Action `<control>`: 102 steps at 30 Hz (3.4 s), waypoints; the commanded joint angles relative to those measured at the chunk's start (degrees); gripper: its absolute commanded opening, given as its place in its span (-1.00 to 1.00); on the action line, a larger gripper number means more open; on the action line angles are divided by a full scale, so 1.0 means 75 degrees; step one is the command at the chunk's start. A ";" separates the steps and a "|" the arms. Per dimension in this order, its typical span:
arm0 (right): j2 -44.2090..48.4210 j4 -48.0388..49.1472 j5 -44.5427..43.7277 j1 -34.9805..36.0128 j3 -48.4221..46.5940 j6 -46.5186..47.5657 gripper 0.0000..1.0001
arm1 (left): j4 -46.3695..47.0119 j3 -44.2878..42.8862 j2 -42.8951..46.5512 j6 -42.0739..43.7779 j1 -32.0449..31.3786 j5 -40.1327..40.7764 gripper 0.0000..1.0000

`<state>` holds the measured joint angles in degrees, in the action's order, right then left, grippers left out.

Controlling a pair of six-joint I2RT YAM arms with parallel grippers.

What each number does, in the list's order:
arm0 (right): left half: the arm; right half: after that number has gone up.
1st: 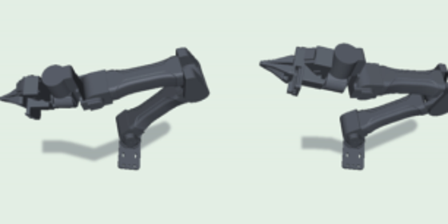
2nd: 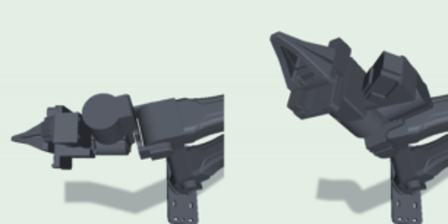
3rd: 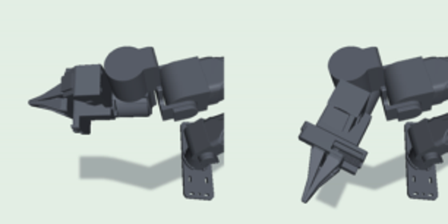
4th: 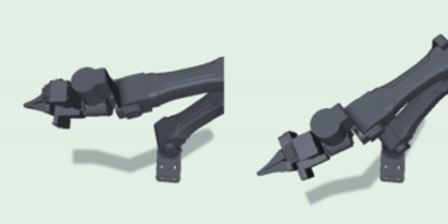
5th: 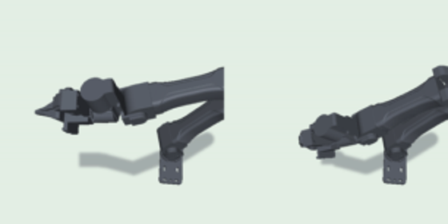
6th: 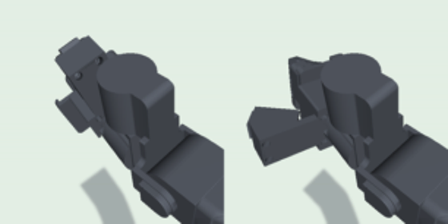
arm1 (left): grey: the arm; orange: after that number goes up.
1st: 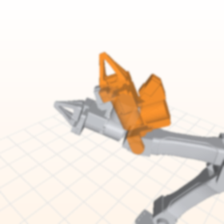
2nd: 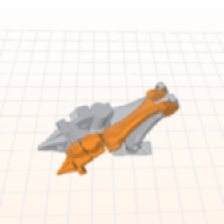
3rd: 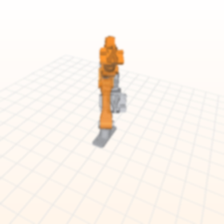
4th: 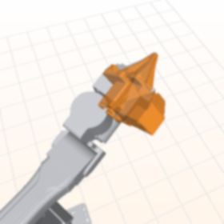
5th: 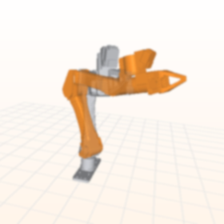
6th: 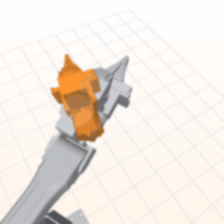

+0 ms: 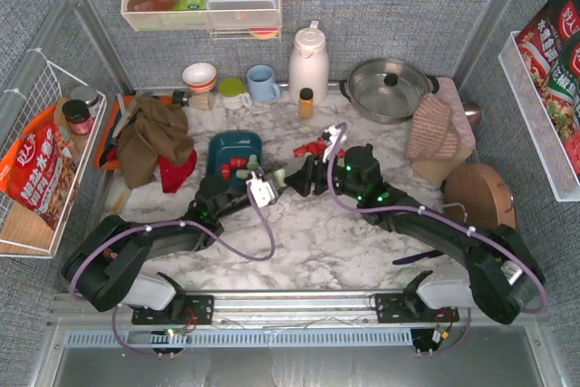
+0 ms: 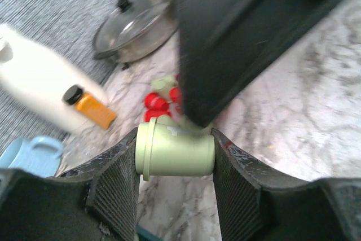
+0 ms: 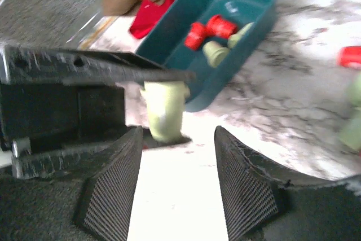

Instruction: Mix the coffee capsules in the storage basket

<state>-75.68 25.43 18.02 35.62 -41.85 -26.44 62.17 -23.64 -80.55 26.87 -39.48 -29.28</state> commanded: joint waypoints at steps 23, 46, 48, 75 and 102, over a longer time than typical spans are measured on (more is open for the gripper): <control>-0.2469 -0.3974 -0.4875 -0.1074 -0.1979 0.0803 0.28 | -0.1863 -0.1727 -0.1579 -0.3898 0.2656 0.2740 0.99; -0.3854 -0.4336 -0.4602 -0.1541 -0.3071 0.0927 0.01 | -0.1348 -0.1648 -0.1018 -0.3771 0.2594 0.1347 0.98; -0.3857 -0.4357 -0.4530 -0.1567 -0.3092 0.0921 -0.08 | -0.1343 -0.1640 -0.1013 -0.3714 0.2567 0.1307 0.98; 0.0734 -0.0490 -0.0364 -0.0061 -0.0357 0.0595 -0.55 | -0.0454 -0.0945 -0.0744 -0.1765 0.0904 -0.0971 0.98; 0.0110 -0.0607 -0.0405 0.0278 -0.0638 0.0689 -0.17 | 0.0852 -0.0446 -0.0504 -0.1837 0.0853 -0.1415 -0.41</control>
<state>-74.56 21.54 14.98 37.54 -45.63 -21.71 67.53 -26.92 -85.03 12.01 -33.12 -42.65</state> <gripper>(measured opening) 0.431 0.348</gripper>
